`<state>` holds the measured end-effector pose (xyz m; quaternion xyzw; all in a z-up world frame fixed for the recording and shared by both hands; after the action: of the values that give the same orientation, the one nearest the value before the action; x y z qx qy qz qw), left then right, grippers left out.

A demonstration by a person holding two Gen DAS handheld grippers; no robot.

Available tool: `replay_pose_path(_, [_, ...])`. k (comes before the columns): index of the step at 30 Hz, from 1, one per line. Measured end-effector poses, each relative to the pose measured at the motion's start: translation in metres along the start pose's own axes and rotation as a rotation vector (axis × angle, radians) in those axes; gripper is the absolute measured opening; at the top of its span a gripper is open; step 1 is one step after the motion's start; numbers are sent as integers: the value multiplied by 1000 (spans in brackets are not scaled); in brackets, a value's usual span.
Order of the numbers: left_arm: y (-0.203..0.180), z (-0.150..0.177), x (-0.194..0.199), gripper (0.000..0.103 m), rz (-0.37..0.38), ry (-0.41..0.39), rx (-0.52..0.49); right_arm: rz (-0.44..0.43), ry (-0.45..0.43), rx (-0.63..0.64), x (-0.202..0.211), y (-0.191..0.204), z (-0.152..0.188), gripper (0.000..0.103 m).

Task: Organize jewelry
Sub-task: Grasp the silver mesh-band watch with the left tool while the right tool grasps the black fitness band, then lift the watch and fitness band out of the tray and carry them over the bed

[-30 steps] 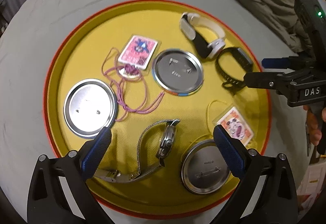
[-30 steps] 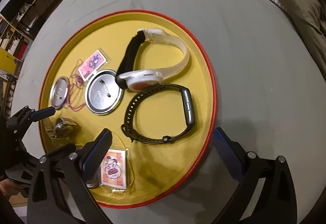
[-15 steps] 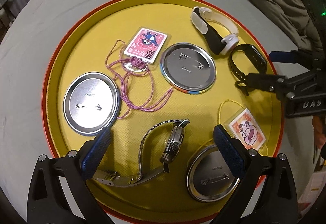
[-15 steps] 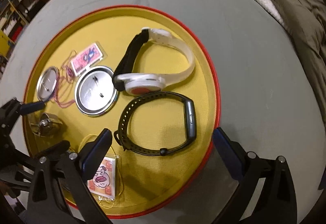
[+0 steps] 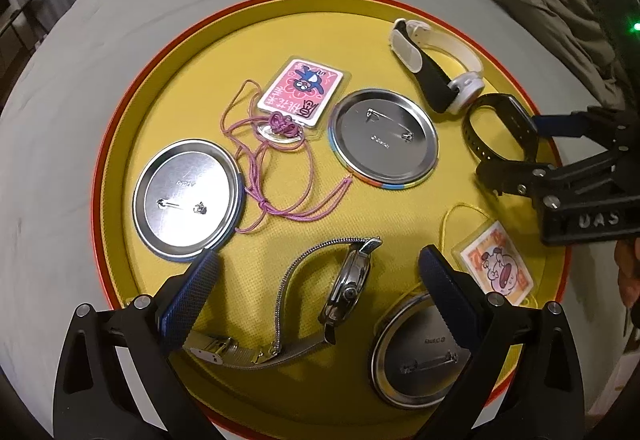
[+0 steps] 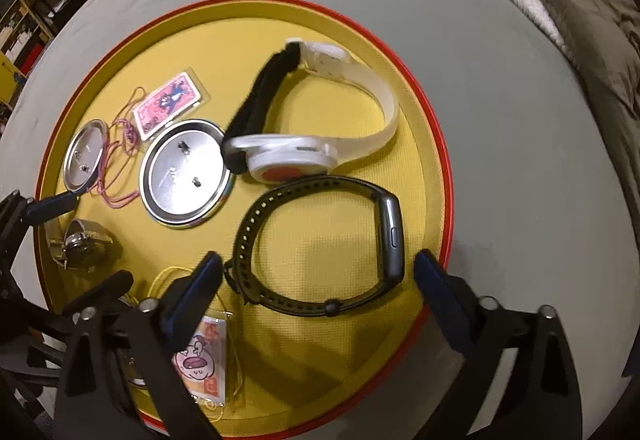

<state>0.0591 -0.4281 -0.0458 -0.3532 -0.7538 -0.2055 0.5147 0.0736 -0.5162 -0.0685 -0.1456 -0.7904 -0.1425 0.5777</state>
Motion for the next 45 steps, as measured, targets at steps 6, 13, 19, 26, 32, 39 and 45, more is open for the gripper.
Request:
replay_pose_path(6, [-2, 1, 1, 96, -20, -6, -2, 9, -5, 18, -3, 0, -3, 69])
replay_pose_path(13, [6, 3, 8, 67, -66, -41, 4, -7, -23, -19, -3, -10, -4, 55])
replay_pose_path(19, [12, 6, 12, 53, -75, -52, -14, -4, -35, -34, -2, -21, -3, 41])
replay_pose_path(26, [25, 5, 16, 24, -44, -60, 27, -21, -45, -65, -4, -24, -7, 28])
replay_pose_path(32, [33, 7, 19, 21, -11, -60, 44, -30, -54, -63, 0, -21, -6, 26])
replay_pose_path(39, [39, 17, 32, 20, 9, -73, 65, -26, -75, -69, 12, -19, -6, 26])
replay_pose_path(45, [40, 11, 53, 20, 22, -113, 90, -22, -106, -77, 28, -22, -14, 25])
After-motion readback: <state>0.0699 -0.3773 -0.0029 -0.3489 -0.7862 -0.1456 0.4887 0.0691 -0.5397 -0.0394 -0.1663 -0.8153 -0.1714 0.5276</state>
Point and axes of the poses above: each gripper's, at about its wrist camera, not at the fingertips, and x roughly against the way its jaws point, y to its left, z to its underside, the point moved 6 cm from there along -x, roughly the way its jaws point, and after that the axes turned 1 degree about -y, right-handed, at the moved point
